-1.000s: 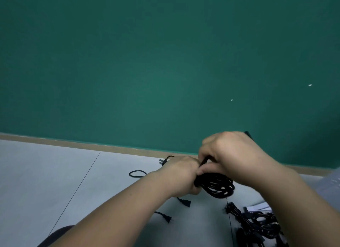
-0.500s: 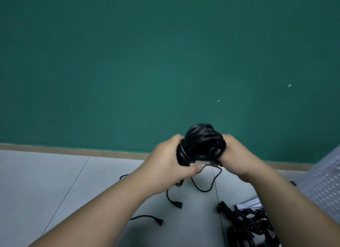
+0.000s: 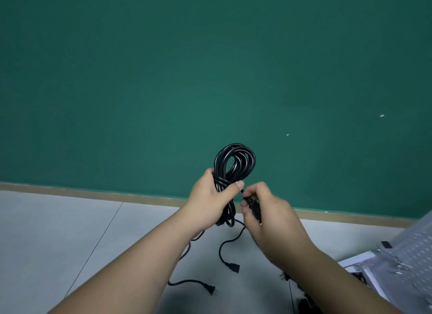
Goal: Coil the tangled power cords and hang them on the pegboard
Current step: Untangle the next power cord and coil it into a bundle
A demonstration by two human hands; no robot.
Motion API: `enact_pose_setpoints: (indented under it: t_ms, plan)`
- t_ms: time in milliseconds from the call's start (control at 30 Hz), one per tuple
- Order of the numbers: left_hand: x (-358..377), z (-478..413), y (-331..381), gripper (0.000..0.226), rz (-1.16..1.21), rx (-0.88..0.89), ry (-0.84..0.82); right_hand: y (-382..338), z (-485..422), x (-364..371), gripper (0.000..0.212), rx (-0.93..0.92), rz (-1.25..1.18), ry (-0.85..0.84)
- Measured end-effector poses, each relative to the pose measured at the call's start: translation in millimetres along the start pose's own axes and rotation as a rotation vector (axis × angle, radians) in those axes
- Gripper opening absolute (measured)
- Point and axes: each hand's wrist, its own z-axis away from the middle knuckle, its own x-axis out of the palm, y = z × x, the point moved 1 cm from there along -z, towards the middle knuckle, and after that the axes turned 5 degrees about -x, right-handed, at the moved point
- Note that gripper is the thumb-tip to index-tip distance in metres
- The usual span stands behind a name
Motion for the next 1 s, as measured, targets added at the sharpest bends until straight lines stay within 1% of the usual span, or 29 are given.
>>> enact_pose_setpoints:
  t_ms: [133,200,233,267,333,367,433,500,567,600,667,733,767,800,833,867,900,1000]
  plan:
    - [-1.7,-2.8,1.1,0.029,0.037,0.008,0.011,-0.5,3.5,-1.2,0.028,-0.064,0.016,0.029]
    - [-0.8,-2.9,1.0,0.026,0.073,0.021,-0.016,2.2,2.9,-4.5,0.024,-0.046,-0.065,0.080]
    - [-0.3,-2.4,1.7,0.025,0.096,0.026,-0.036,2.6,1.8,-6.9,0.020,-0.002,-0.155,0.115]
    - [0.1,-1.8,2.5,0.024,0.116,0.033,-0.059,2.7,0.1,-9.3,0.016,0.066,-0.301,0.155]
    - [0.0,-0.1,4.4,0.023,0.149,0.055,-0.107,0.8,-4.5,-14.6,0.010,0.220,-0.668,0.218]
    - [-0.1,0.7,4.4,0.023,0.161,0.065,-0.131,0.0,-7.2,-17.7,0.009,0.279,-0.802,0.243]
    - [0.9,4.7,5.8,0.027,0.180,0.081,-0.193,4.6,-12.6,-22.2,0.019,0.356,-0.906,0.284]
    - [3.6,9.2,6.0,0.035,0.203,0.103,-0.265,12.3,-16.7,-25.5,0.023,0.406,-0.863,0.281]
    - [4.9,13.3,7.2,0.037,0.192,0.126,-0.316,17.1,-19.2,-30.2,0.017,0.375,-0.717,0.198]
    - [5.1,15.1,8.3,0.036,0.177,0.140,-0.342,18.6,-19.5,-32.8,0.014,0.327,-0.621,0.133]
    - [6.8,18.7,8.7,0.035,0.128,0.162,-0.393,18.9,-22.0,-39.9,0.017,0.248,-0.383,0.024]
    - [11.1,23.2,9.1,0.040,0.083,0.166,-0.436,21.7,-25.1,-39.6,0.025,0.245,-0.119,-0.092]
    - [13.8,25.3,9.0,0.043,0.073,0.165,-0.450,23.8,-26.1,-38.0,0.029,0.275,-0.035,-0.135]
    - [16.9,26.8,7.8,0.045,0.067,0.166,-0.458,25.6,-26.3,-35.6,0.026,0.284,-0.031,-0.147]
    - [19.6,28.5,8.3,0.045,0.069,0.168,-0.460,27.0,-25.9,-32.6,0.015,0.282,-0.076,-0.129]
    - [21.5,29.3,8.2,0.042,0.088,0.169,-0.457,30.0,-25.5,-29.3,0.009,0.259,-0.107,-0.093]
    - [22.4,29.8,8.6,0.038,0.121,0.169,-0.453,27.9,-24.6,-28.8,0.009,0.225,-0.105,-0.054]
    - [22.4,30.3,10.9,0.032,0.216,0.179,-0.415,24.0,-23.9,-34.8,0.021,0.109,-0.004,0.017]
